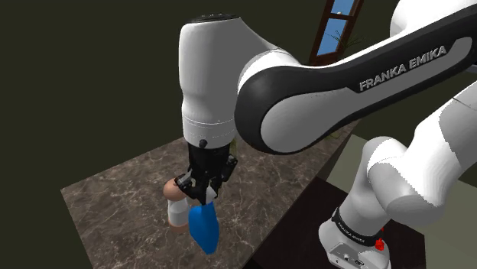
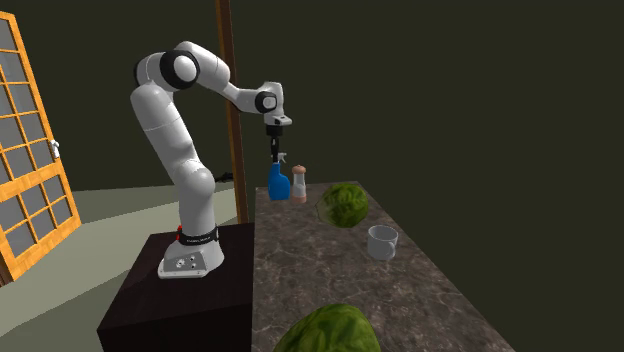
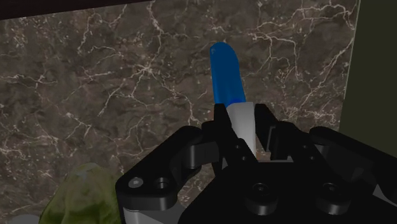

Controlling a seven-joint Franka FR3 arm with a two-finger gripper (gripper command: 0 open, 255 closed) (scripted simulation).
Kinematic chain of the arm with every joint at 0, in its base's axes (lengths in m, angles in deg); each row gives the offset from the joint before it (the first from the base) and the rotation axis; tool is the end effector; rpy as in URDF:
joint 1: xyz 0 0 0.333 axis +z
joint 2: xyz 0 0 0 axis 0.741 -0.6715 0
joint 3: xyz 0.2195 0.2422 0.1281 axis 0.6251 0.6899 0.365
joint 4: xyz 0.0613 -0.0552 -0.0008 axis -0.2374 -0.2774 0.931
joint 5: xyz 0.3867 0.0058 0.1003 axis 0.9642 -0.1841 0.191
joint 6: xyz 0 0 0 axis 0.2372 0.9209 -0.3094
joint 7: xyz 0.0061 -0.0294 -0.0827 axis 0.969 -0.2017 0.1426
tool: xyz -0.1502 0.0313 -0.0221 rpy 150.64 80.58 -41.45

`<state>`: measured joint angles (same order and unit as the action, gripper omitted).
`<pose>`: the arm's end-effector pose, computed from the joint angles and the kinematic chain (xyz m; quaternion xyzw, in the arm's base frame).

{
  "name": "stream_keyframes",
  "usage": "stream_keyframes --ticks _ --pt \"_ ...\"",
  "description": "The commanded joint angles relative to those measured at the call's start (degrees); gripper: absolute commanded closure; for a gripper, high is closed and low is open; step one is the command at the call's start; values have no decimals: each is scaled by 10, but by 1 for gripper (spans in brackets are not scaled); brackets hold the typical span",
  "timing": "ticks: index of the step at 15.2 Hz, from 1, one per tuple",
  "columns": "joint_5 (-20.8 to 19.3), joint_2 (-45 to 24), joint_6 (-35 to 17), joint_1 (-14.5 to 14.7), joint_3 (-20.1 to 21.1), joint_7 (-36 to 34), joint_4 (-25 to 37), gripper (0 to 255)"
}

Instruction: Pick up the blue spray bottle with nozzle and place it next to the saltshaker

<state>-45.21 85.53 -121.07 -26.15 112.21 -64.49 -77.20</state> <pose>0.3135 0.3306 0.4226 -0.9953 0.0969 0.0040 0.0020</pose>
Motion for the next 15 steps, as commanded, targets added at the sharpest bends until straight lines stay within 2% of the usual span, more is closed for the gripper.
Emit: stream_keyframes --ticks 1,8,9,14,15 --pt "-1 -8 -15 0 2 -2 -7 255" --pt "-1 -8 -15 0 2 -2 -7 255" --pt "-1 -8 -15 0 2 -2 -7 0" --pt "-1 -8 -15 0 2 -2 -7 0" --pt "-1 0 5 0 0 0 6 0"
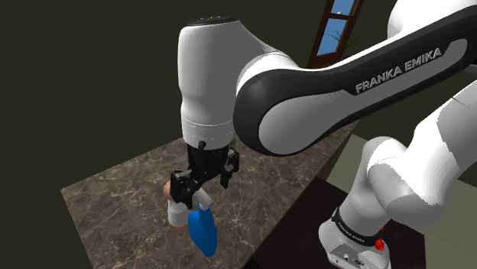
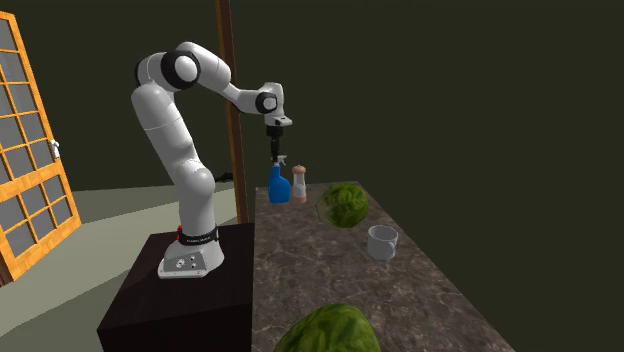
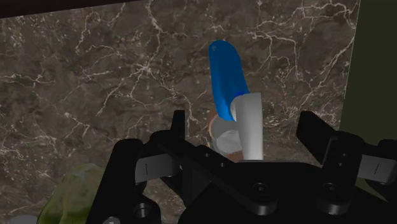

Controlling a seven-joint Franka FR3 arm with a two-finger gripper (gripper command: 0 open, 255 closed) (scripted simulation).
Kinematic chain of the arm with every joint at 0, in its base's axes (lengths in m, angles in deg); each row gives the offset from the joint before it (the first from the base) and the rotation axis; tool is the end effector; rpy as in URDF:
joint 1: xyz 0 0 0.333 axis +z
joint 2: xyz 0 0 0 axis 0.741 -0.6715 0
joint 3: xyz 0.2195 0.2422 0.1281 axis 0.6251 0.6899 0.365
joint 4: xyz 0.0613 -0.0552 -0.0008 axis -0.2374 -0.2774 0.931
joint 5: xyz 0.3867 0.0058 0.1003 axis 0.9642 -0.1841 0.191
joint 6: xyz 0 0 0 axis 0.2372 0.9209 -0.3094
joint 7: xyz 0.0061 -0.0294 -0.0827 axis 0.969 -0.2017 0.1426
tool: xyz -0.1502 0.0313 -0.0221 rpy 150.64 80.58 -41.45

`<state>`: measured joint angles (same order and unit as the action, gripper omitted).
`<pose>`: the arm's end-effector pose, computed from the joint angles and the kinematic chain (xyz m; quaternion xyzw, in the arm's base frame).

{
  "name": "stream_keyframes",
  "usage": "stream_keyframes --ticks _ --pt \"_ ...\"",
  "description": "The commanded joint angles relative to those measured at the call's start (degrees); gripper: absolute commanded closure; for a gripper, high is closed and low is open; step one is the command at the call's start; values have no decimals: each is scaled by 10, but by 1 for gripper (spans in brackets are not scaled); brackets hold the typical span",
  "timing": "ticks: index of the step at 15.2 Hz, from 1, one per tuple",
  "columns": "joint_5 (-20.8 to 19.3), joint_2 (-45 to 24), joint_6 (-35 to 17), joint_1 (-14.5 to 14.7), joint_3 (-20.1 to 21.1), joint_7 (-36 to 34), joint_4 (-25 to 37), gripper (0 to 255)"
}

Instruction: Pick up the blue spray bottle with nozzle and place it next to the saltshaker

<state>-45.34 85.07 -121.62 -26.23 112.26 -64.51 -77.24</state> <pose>0.3156 0.3313 0.4198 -0.9953 0.0969 0.0037 0.0025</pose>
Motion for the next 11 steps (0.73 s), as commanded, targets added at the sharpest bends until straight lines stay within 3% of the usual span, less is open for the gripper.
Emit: stream_keyframes --ticks 1,3,11 --pt "1 11 31 0 -3 1 20 0" --pt "2 20 67 0 -8 2 47 0" --pt "1 20 67 0 -8 2 47 0"
